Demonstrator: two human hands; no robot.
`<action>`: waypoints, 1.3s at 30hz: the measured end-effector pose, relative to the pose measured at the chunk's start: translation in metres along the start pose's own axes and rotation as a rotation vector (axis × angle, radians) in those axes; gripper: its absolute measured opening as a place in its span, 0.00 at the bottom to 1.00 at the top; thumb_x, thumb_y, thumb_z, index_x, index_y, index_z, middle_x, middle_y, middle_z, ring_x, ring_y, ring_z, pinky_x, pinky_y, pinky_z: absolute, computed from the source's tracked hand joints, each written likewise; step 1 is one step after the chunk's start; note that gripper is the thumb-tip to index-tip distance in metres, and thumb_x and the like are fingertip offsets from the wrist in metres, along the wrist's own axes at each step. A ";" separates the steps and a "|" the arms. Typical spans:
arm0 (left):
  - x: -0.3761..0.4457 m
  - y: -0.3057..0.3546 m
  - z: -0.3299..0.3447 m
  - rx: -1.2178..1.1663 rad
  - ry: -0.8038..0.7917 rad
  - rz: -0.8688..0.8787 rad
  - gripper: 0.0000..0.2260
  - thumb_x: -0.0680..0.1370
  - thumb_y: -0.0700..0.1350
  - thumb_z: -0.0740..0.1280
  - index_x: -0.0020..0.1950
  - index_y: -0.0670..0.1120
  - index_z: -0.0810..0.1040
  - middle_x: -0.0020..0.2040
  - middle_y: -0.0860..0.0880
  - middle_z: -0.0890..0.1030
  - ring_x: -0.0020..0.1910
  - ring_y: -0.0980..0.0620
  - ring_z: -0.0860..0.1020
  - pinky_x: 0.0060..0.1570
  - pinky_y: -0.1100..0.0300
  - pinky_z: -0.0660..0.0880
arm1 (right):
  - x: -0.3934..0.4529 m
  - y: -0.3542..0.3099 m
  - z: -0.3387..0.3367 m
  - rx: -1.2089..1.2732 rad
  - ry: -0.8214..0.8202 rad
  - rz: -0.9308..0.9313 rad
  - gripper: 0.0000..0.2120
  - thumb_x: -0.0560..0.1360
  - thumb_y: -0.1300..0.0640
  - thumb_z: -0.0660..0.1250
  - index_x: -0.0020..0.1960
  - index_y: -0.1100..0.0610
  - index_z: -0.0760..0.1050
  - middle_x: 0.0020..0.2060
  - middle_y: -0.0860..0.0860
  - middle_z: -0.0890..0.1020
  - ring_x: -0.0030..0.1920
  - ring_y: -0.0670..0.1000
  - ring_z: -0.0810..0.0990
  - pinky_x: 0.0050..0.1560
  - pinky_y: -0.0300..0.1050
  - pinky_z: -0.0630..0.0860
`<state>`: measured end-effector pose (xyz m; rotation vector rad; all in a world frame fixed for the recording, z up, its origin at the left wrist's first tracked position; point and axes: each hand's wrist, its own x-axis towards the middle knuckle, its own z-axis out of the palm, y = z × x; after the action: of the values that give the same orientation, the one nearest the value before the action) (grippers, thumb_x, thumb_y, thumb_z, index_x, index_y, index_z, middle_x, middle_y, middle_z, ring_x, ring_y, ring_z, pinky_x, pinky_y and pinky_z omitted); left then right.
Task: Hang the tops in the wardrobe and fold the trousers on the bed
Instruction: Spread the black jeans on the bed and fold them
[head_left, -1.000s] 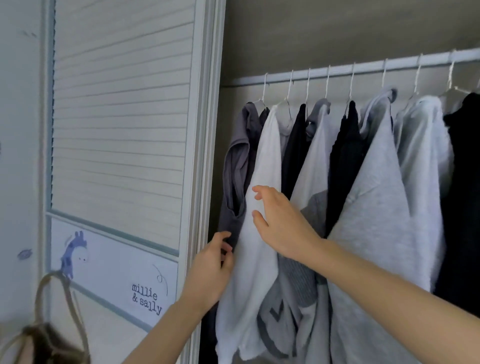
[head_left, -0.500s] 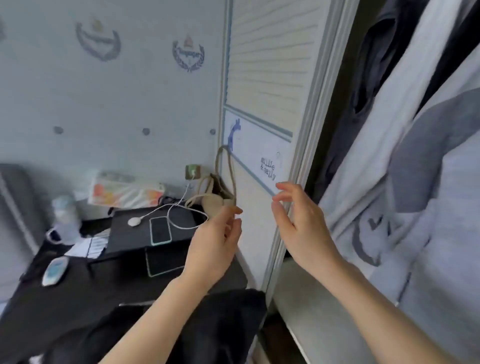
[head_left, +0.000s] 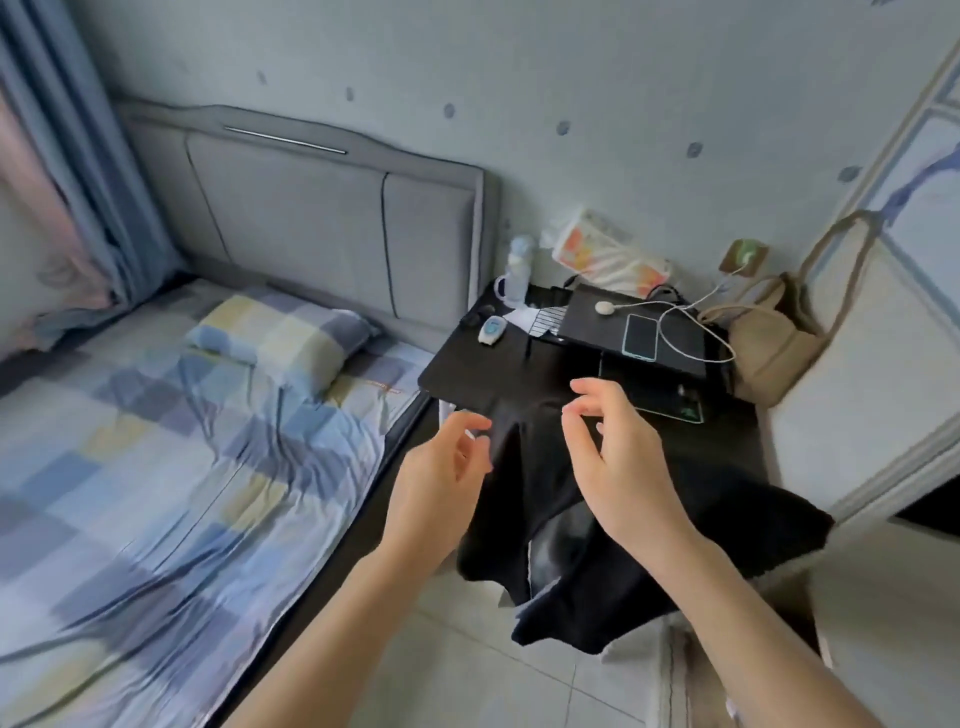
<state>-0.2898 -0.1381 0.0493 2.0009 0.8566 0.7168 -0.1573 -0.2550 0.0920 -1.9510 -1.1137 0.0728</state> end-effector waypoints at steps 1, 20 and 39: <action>-0.005 -0.009 -0.011 0.005 0.015 -0.029 0.06 0.80 0.48 0.61 0.54 0.58 0.75 0.36 0.54 0.80 0.36 0.58 0.78 0.42 0.55 0.77 | -0.002 -0.006 0.013 0.013 -0.023 -0.001 0.10 0.80 0.55 0.60 0.60 0.50 0.70 0.52 0.41 0.78 0.58 0.44 0.74 0.62 0.40 0.69; 0.019 -0.139 -0.054 0.005 -0.314 -0.213 0.04 0.79 0.49 0.63 0.51 0.54 0.77 0.41 0.54 0.82 0.40 0.56 0.80 0.45 0.56 0.78 | -0.012 0.000 0.118 -0.153 -0.077 0.288 0.13 0.80 0.55 0.59 0.63 0.54 0.72 0.49 0.43 0.76 0.57 0.47 0.75 0.55 0.38 0.70; 0.238 -0.139 0.160 -0.154 -0.261 -0.719 0.23 0.78 0.56 0.64 0.66 0.43 0.71 0.61 0.47 0.78 0.59 0.47 0.75 0.62 0.54 0.70 | 0.153 0.290 0.021 -0.549 -0.675 1.062 0.41 0.72 0.33 0.62 0.75 0.58 0.59 0.71 0.55 0.68 0.69 0.59 0.68 0.67 0.51 0.66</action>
<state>-0.0707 0.0317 -0.1073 1.4505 1.2135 0.1012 0.1205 -0.1964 -0.0727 -2.9384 -0.3301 1.1611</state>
